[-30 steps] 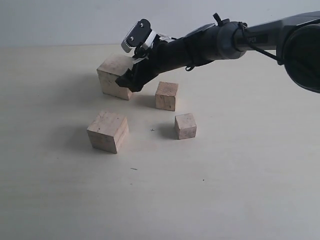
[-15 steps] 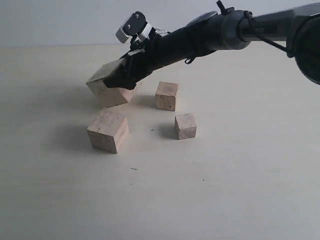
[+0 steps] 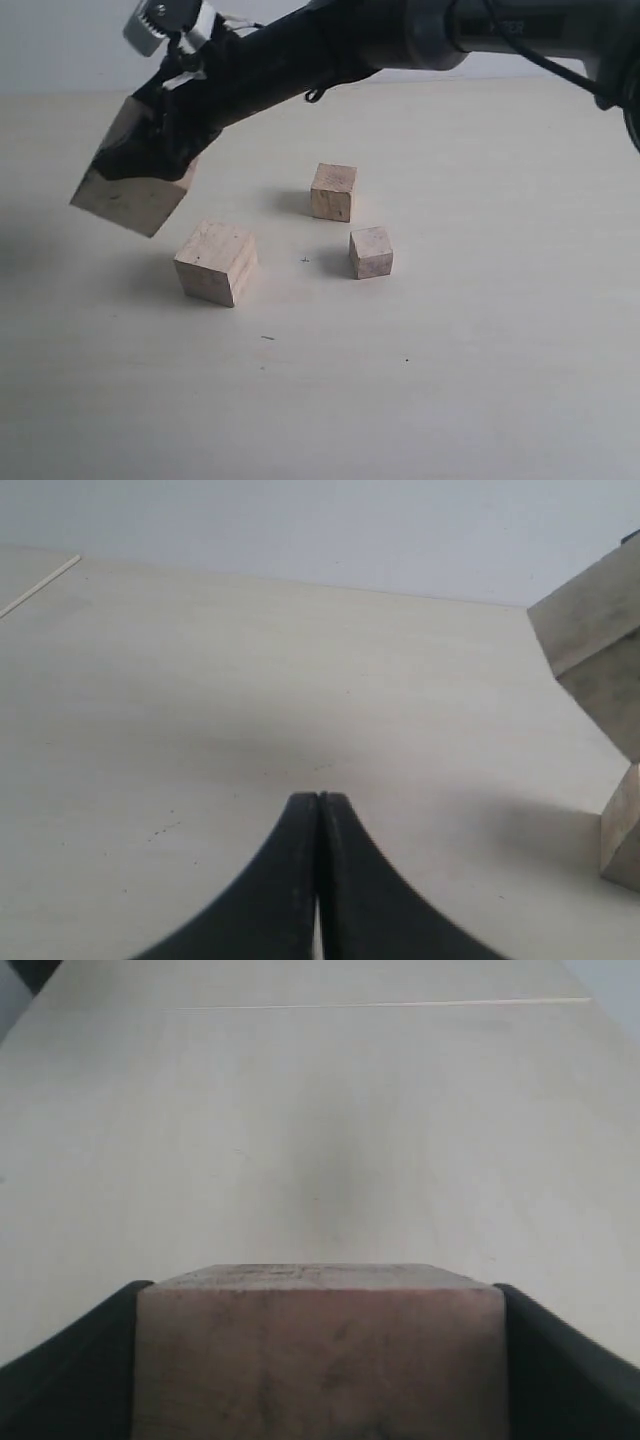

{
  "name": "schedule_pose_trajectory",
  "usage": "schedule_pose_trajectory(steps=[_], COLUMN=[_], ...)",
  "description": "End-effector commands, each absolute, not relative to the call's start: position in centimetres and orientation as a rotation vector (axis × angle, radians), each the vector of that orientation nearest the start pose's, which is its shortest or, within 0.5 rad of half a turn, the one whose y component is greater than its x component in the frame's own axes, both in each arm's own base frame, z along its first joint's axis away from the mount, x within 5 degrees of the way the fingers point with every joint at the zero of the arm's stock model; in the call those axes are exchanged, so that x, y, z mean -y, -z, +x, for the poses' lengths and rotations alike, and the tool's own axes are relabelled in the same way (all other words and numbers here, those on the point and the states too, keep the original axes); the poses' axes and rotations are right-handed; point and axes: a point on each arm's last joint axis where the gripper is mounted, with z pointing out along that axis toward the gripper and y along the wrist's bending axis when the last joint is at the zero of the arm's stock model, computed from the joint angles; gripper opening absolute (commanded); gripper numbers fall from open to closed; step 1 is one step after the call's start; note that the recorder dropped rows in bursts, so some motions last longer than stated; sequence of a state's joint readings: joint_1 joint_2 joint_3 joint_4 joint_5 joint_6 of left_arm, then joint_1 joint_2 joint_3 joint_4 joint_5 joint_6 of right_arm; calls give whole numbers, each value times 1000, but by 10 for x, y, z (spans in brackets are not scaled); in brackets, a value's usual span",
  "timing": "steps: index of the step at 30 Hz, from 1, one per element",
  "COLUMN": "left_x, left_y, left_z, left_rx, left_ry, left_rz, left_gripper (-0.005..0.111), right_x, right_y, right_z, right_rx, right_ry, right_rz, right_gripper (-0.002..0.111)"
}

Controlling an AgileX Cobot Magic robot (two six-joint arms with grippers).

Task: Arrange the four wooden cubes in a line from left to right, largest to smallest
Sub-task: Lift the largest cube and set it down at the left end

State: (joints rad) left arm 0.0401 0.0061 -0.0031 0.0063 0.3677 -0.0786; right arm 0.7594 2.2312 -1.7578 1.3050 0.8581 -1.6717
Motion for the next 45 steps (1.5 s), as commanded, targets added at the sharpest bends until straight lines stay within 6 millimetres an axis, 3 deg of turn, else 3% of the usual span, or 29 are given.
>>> schedule_pose_trajectory(steps=[1, 5, 8, 15, 21, 27, 32, 35, 39, 45], left_x=[-2, -2, -2, -2, -2, -2, -2, -2, -2, -2], left_y=[-181, -181, -181, -181, -181, -181, -181, -181, -181, -181], left_z=[53, 53, 53, 53, 53, 53, 53, 53, 53, 53], left_rx=[-1835, -1835, -1835, -1835, -1835, -1835, -1835, -1835, -1835, -1835], left_ry=[31, 31, 31, 31, 31, 31, 31, 31, 31, 31], left_rz=[-111, -111, -111, -111, -111, -111, -111, -111, -111, -111], left_gripper=[0, 0, 0, 0, 0, 0, 0, 0, 0, 0], right_x=[-413, -432, -440, -443, -442, -427, -387, -371, -368, -384], right_y=[-220, -216, -200, -160, -152, -147, -135, -133, -132, -136], right_z=[280, 263, 259, 261, 258, 278, 321, 330, 318, 307], right_rx=[-1360, -1314, -1340, -1413, -1419, -1549, -1798, -1856, -1644, -1570], right_ry=[-1048, -965, -930, -953, -969, -921, -857, -906, -943, -970], right_rz=[-1676, -1698, -1704, -1746, -1792, -1767, -1712, -1716, -1969, -1938], right_gripper=[0, 0, 0, 0, 0, 0, 0, 0, 0, 0])
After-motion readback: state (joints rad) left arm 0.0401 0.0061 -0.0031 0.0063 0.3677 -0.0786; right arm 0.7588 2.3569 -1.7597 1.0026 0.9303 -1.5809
